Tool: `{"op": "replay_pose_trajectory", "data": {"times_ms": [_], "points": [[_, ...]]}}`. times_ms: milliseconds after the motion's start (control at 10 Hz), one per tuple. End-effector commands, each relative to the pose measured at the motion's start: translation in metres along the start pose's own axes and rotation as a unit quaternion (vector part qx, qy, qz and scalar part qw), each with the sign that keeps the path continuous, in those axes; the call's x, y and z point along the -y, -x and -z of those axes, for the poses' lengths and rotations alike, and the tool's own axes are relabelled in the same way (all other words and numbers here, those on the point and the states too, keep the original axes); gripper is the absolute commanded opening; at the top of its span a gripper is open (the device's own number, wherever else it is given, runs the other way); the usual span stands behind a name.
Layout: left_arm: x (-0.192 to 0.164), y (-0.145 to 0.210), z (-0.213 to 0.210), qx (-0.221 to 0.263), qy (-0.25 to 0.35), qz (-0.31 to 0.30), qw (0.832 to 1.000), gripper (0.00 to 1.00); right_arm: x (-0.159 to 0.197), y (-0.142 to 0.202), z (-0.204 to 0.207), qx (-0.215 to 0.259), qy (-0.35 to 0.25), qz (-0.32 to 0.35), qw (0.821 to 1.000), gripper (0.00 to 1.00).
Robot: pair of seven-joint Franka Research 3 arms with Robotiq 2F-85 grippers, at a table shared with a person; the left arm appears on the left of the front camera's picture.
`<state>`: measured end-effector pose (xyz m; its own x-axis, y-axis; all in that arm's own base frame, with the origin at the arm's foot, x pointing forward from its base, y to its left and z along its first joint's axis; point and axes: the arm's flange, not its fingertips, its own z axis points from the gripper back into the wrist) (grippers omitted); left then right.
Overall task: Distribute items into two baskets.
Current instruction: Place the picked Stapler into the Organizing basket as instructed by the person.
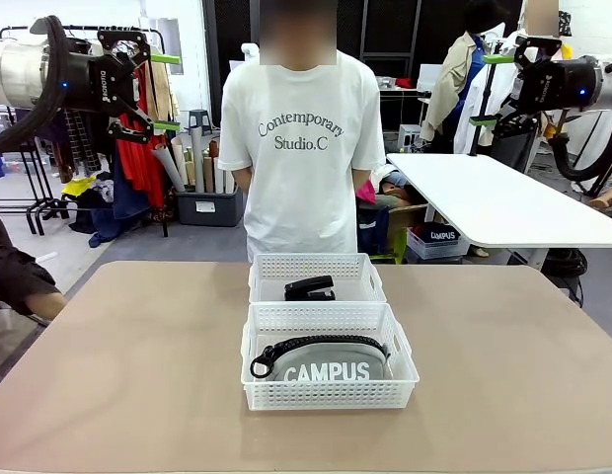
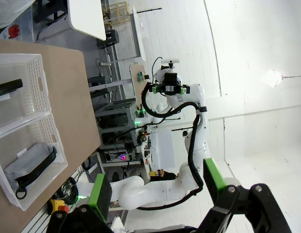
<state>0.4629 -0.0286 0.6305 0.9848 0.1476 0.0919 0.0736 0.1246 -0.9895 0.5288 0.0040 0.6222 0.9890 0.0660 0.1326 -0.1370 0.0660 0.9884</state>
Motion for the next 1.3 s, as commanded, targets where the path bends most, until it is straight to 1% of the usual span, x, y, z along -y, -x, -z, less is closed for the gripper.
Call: {"op": "replay_pose_trajectory", "data": {"times_ms": [0, 1200], "points": [[0.0016, 0.0022, 0.0, -0.001, 0.002, 0.001, 1.0, 1.0, -0.0017, 0.003, -0.0001, -0.001, -0.002, -0.001, 1.0, 1.0], [0.0016, 0.0022, 0.0, -0.001, 0.002, 0.001, 1.0, 1.0, -0.0017, 0.003, -0.0001, -0.001, -0.002, -0.001, 1.0, 1.0]]}}
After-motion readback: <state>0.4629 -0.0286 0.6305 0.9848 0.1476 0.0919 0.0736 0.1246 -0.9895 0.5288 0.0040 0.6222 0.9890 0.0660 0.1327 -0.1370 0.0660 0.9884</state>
